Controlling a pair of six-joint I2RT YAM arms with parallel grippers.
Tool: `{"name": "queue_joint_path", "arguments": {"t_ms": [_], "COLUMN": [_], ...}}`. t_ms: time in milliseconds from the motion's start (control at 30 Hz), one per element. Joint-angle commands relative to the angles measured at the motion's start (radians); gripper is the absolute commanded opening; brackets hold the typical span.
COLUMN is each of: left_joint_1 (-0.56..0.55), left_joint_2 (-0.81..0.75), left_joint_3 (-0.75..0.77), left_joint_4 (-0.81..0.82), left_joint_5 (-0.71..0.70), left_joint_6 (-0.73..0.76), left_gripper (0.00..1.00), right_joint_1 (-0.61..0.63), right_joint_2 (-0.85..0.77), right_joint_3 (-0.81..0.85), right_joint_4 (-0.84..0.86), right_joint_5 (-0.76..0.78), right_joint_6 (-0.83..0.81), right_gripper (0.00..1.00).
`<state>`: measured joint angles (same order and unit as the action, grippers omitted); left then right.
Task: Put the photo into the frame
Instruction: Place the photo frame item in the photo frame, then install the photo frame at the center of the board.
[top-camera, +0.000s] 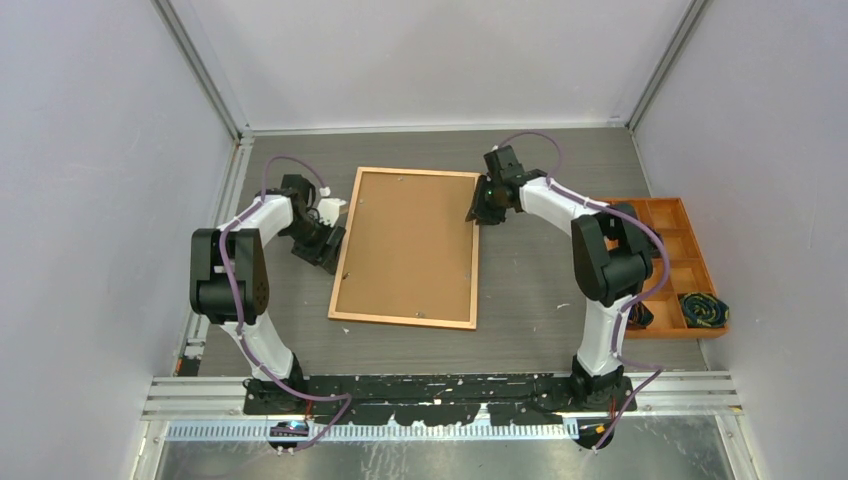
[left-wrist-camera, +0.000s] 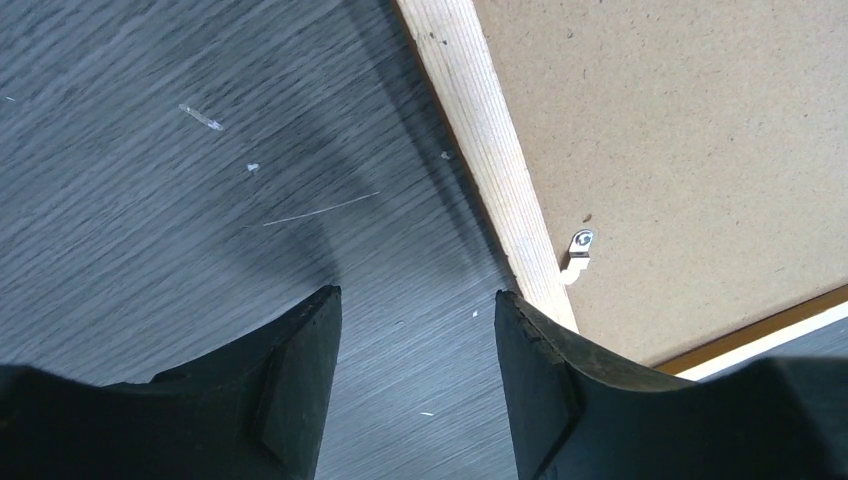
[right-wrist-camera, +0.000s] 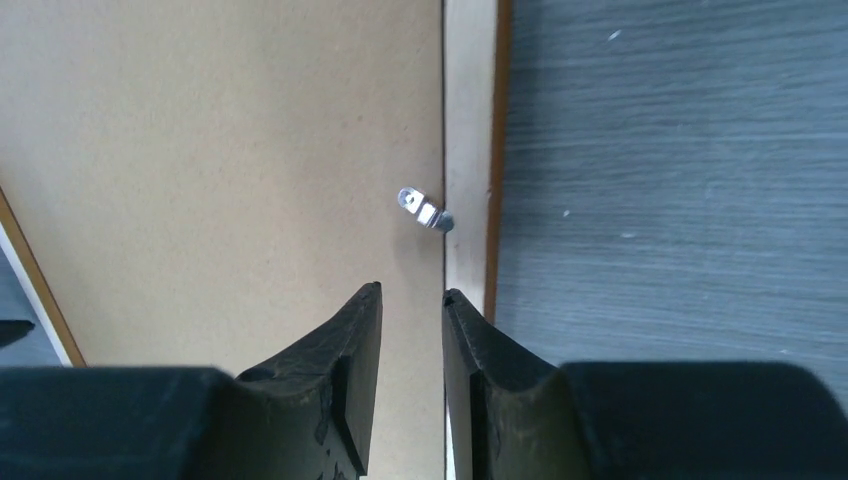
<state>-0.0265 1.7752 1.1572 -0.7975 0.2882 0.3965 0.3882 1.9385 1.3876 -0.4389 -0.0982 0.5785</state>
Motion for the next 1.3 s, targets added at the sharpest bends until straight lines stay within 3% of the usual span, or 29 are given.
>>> {"name": "queue_joint_path", "arguments": {"t_ms": [0, 267, 433, 1267], "left_joint_1": [0.0, 0.0, 0.0, 0.0], "left_joint_2": [-0.024, -0.02, -0.019, -0.014], "left_joint_3": [0.03, 0.029, 0.029, 0.036], "left_joint_4": [-0.007, -0.002, -0.004, -0.006], "left_joint_5": [0.016, 0.014, 0.011, 0.003], "left_joint_6": [-0.002, -0.002, -0.001, 0.0], "left_gripper": [0.59, 0.58, 0.58, 0.57], "right_joint_1": [-0.034, -0.053, -0.072, -0.083], "right_joint_2": [-0.005, 0.026, 0.055, 0.097], "right_joint_3": [0.03, 0.021, 0.026, -0.01], "right_joint_4": [0.081, 0.121, 0.136, 0.164], "right_joint_5": [-0.035, -0.063, -0.087, -0.189], "right_joint_6": [0.026, 0.033, 0.042, 0.082], "right_gripper": [0.34, 0.33, 0.21, 0.19]}}
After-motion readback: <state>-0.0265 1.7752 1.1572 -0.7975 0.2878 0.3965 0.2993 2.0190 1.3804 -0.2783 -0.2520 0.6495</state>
